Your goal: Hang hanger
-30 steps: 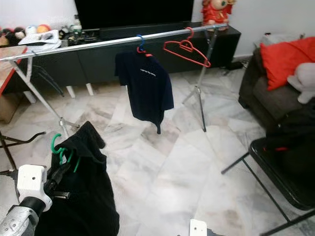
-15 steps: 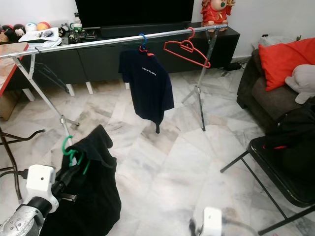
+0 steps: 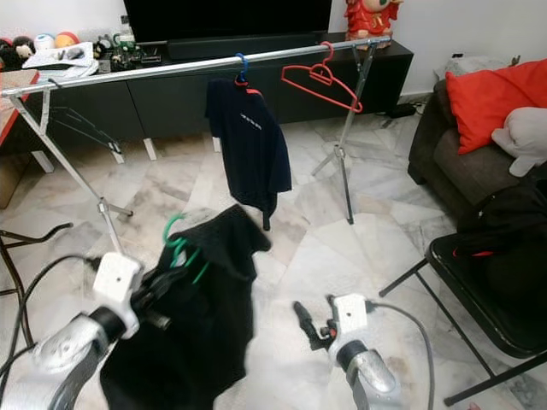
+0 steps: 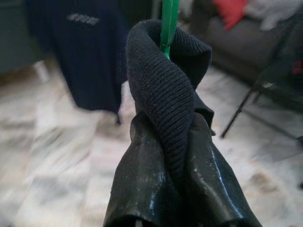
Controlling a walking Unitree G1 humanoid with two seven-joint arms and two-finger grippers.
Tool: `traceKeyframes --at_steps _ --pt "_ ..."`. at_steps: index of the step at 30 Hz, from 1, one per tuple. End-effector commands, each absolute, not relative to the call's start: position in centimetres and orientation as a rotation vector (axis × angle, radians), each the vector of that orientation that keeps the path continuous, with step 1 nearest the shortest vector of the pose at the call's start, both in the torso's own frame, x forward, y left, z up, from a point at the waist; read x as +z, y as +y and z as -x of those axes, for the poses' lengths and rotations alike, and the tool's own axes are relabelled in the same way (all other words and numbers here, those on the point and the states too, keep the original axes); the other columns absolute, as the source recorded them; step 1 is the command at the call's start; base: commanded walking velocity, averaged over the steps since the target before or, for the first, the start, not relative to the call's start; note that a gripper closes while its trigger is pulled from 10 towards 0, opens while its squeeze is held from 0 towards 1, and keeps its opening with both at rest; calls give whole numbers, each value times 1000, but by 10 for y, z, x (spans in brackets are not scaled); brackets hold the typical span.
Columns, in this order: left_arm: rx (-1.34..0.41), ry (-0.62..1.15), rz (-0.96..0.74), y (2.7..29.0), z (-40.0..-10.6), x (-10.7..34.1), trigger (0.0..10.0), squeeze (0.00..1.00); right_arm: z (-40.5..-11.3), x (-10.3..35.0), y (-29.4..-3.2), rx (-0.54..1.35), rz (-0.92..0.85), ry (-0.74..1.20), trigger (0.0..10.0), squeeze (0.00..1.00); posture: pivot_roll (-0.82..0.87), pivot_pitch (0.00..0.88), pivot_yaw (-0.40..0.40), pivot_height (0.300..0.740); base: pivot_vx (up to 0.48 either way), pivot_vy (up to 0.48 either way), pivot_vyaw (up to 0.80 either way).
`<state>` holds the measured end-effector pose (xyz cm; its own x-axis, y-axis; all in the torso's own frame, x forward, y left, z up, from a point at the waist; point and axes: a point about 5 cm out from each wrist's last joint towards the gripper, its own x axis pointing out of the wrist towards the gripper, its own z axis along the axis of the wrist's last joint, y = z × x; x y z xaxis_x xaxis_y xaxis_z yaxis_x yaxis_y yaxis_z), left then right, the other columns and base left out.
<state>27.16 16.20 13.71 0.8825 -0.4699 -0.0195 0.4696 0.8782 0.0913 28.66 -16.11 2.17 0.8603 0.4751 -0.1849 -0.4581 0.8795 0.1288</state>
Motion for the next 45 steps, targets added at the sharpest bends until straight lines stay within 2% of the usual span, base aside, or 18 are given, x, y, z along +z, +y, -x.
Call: traceKeyframes --at_steps 1,5,11,14,16,18,21,26,35,44,45 --pt "-587 -33 -91 146 -276 147 10000 0 -287 31 -158 575 -80 166 10000 0 5 89 31 721 0 0 0" --pt "-708 -54 -81 126 -283 156 10000 0 -285 40 -152 697 -64 122 10000 0 -5 95 33 721 0 0 0" --pt "-846 -63 -78 107 -283 164 10000 0 -282 46 -149 736 -56 78 10000 0 -6 99 33 721 0 0 0" --pt "-901 -63 -77 102 -282 167 10000 0 -282 47 -152 717 2 69 10000 0 -13 106 36 721 0 0 0" --pt "-908 -63 -77 101 -282 167 10000 0 -282 48 -153 709 9 66 10000 0 -13 106 36 721 0 0 0" --pt "-924 -53 -70 101 -282 166 10000 0 -291 56 -163 561 77 20 10000 0 -21 109 33 721 0 0 0" --pt "-923 -40 -71 101 -282 163 10000 0 -293 59 -167 502 99 4 10000 0 -22 111 31 721 0 0 0" --pt "-926 -31 -69 102 -281 161 10000 0 -293 57 -171 395 86 1 10000 0 -18 113 30 721 0 0 0" --pt "-937 -24 -71 102 -280 161 10000 0 -288 42 -157 488 75 92 10000 0 -15 114 30 721 0 0 0" --pt "-961 -14 -63 100 -278 161 10000 0 -301 43 -159 436 87 120 10000 0 -8 117 31 721 0 0 0" --pt "-962 -14 -63 100 -278 161 10000 0 -302 43 -159 429 86 121 7647 0 -8 117 31 721 0 0 0"
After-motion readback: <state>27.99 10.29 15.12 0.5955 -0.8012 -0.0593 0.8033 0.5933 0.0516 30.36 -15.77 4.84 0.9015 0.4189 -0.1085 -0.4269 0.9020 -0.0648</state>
